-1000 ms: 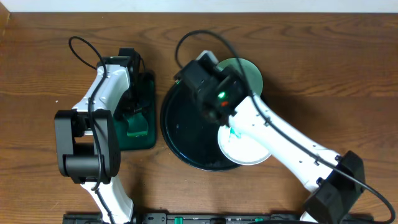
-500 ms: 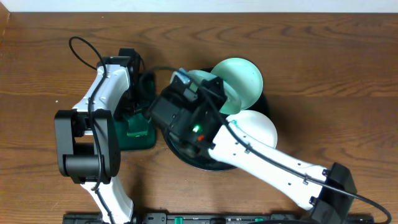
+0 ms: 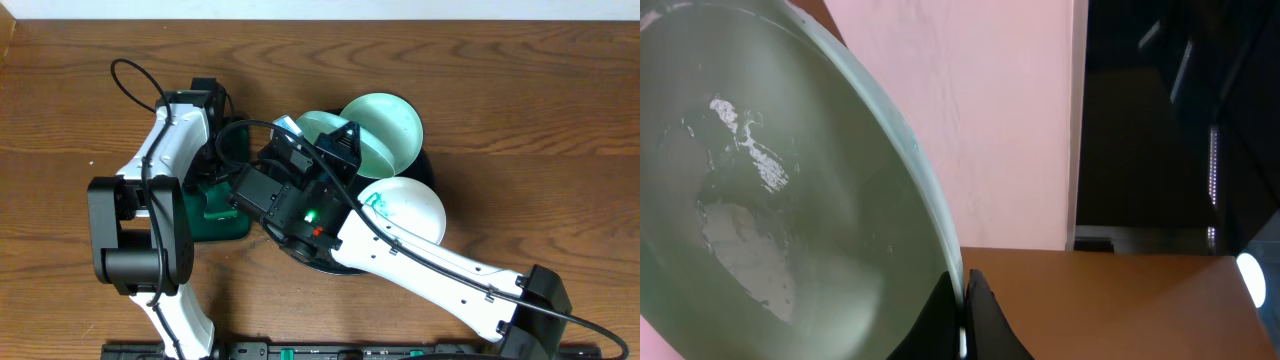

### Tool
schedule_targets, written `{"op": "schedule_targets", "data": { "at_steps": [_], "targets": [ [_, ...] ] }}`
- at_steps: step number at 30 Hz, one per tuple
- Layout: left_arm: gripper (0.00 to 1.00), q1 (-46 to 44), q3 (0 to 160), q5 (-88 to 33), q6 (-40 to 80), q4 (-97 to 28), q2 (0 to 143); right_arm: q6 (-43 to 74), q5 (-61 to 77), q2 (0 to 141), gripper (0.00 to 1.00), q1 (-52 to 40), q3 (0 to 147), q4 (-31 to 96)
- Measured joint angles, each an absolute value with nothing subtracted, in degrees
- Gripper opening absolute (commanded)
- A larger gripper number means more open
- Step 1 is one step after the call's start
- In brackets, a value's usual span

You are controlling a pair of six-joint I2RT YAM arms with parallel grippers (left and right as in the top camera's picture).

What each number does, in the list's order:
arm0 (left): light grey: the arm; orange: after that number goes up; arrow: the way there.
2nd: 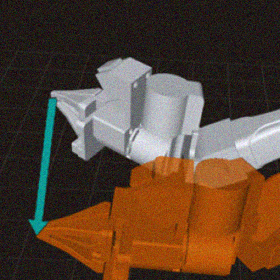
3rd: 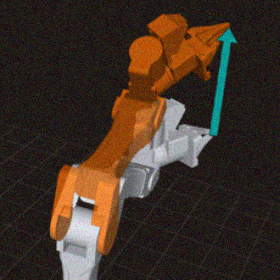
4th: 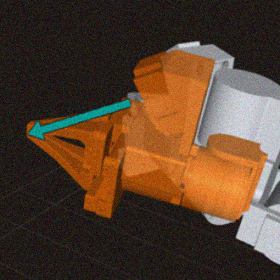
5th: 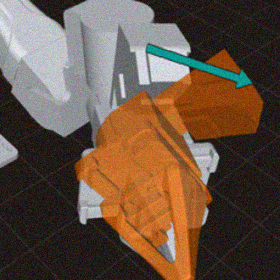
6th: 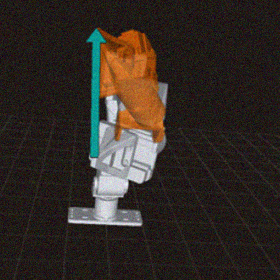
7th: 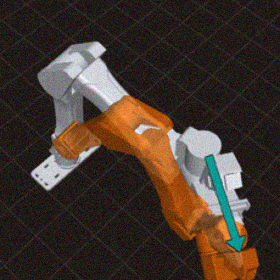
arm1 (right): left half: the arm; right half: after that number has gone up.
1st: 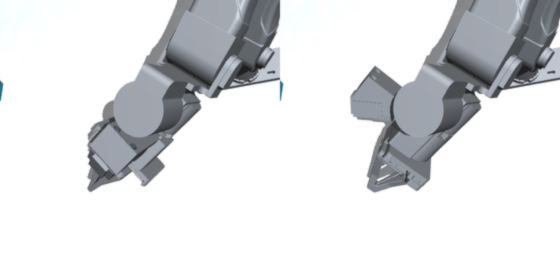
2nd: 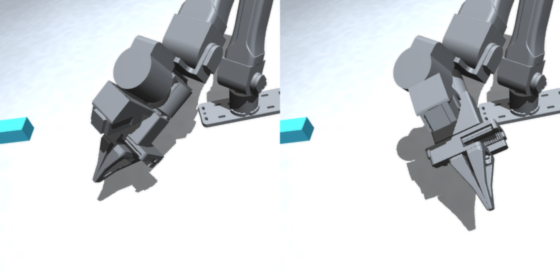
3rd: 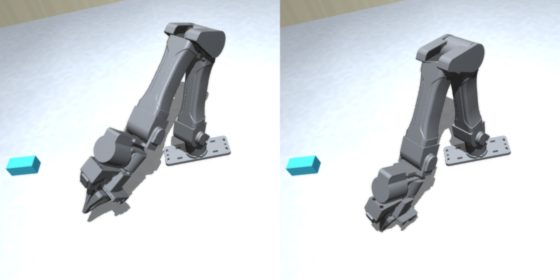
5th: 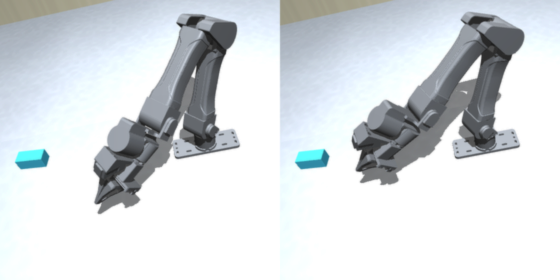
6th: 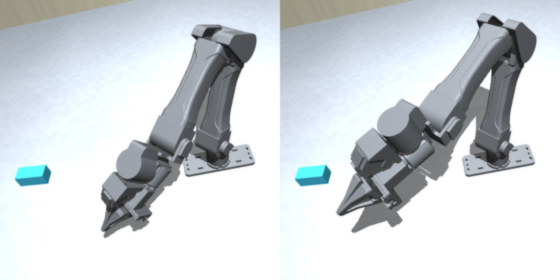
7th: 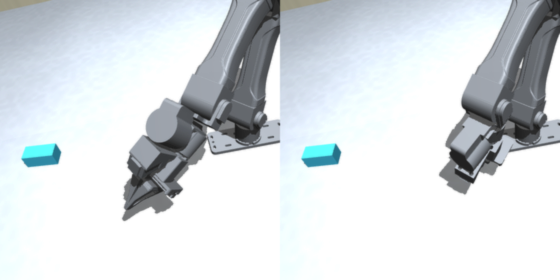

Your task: Clean dirty plates on tray and stack at the side

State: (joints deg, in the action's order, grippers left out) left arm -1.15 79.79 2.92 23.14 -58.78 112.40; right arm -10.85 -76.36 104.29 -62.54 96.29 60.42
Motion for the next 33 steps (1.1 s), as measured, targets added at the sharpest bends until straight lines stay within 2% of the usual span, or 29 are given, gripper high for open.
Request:
{"op": "schedule_targets", "data": {
  "at_steps": [19, 33],
  "targets": [
    [0.71, -1.15, 79.79, 2.92, 23.11, -58.92, 112.40, -14.50, -78.26, 104.29, 0.01, -62.89, 96.29, 60.03],
    [0.71, -1.15, 79.79, 2.92, 23.11, -58.92, 112.40, -31.68, -86.13, 104.29, 0.01, -62.89, 96.29, 51.05]
  ]
}}
